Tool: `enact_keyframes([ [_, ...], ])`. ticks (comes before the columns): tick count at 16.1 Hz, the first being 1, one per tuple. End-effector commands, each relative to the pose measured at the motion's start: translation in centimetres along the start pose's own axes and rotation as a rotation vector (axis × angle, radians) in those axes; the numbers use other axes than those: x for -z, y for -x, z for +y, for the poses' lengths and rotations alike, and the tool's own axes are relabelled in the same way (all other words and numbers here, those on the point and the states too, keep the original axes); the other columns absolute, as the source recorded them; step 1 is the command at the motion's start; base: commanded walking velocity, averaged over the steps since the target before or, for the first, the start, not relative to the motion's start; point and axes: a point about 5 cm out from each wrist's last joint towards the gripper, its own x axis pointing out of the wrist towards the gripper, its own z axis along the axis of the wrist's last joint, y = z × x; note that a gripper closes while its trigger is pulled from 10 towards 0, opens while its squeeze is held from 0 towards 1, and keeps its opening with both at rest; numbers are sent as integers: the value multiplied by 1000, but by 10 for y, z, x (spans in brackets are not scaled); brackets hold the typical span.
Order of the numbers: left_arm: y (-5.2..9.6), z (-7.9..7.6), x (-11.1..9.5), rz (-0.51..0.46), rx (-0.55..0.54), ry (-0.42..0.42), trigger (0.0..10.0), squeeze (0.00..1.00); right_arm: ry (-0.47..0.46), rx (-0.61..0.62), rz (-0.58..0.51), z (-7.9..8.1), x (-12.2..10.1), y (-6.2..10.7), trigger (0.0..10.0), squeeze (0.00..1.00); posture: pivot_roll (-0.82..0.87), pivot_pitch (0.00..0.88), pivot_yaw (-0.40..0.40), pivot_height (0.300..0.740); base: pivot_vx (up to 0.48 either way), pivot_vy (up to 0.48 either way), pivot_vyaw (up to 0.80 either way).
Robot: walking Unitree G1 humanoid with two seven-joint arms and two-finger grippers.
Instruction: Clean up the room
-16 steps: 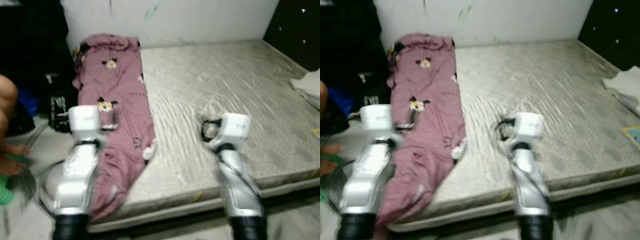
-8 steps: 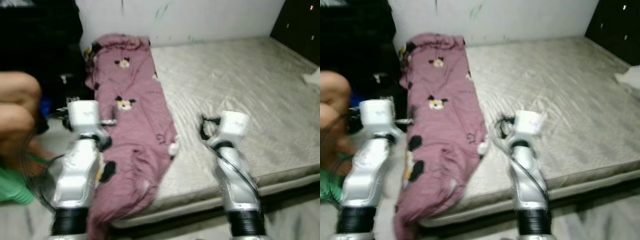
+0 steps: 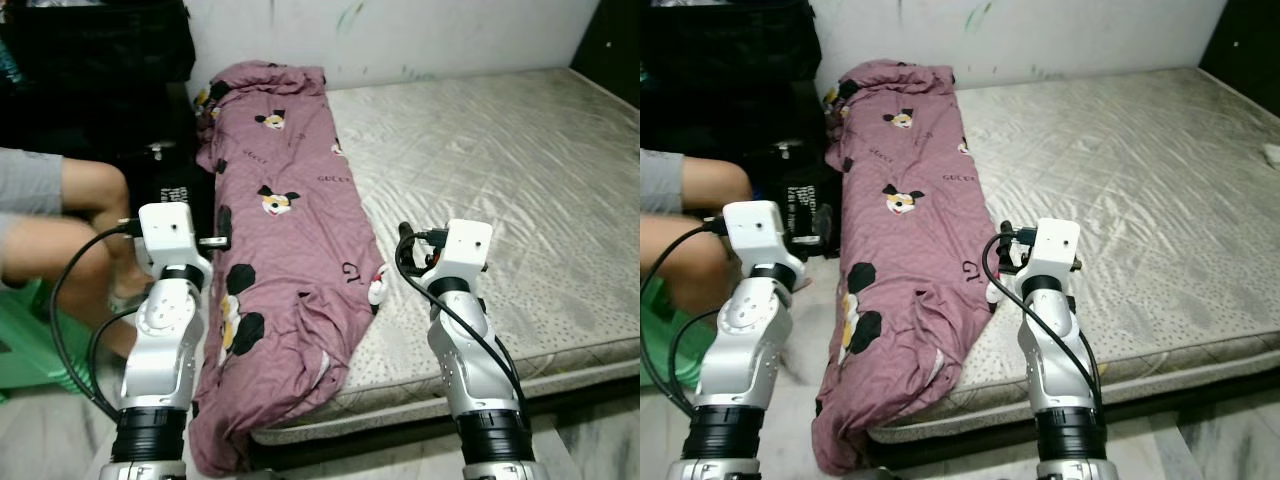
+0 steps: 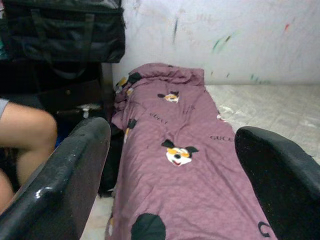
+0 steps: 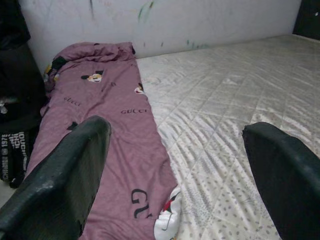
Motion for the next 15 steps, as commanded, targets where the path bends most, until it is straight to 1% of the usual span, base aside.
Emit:
enact_keyframes([
  [1,3,5,5,9,4,-9,10000,0,23,-3,5,-3,3,2,10000,0,-7,0,52,740,0,0,0],
  [3,7,11,12,26,-8,-16,10000,0,2,-9,45,-7,15,7,10000,0,2,0,37,740,0,0,0],
  [4,10,15,18,46,-47,-15,10000,0,0,-27,49,-8,17,9,10000,0,9,0,20,740,0,0,0],
  [5,12,18,22,59,-74,-30,10000,0,7,-37,51,-7,16,9,10000,0,8,0,11,740,0,0,0],
  [7,21,15,30,90,-42,-24,10000,0,18,-56,58,-9,19,14,10000,0,17,44,6,740,0,0,0],
  [8,24,15,31,85,-38,-51,10000,0,19,-51,64,-10,21,17,10000,0,28,66,6,740,0,0,0],
  [9,31,17,33,83,-20,-97,10000,0,26,-46,71,-11,25,22,10000,0,34,78,7,740,0,0,0],
  [10,37,21,37,99,-21,-108,10000,0,29,-47,70,-11,26,26,10000,0,34,86,9,740,0,0,0],
  [11,41,28,40,117,-49,-113,10000,0,42,-53,65,-10,25,29,10000,0,36,91,13,740,0,0,0],
  [13,40,35,38,107,-62,-121,10000,0,37,-47,67,-9,26,30,10000,0,37,92,27,740,0,0,0],
  [15,39,36,38,103,-63,-128,10000,0,37,-45,67,-9,26,30,10000,0,37,92,27,740,0,0,0],
])
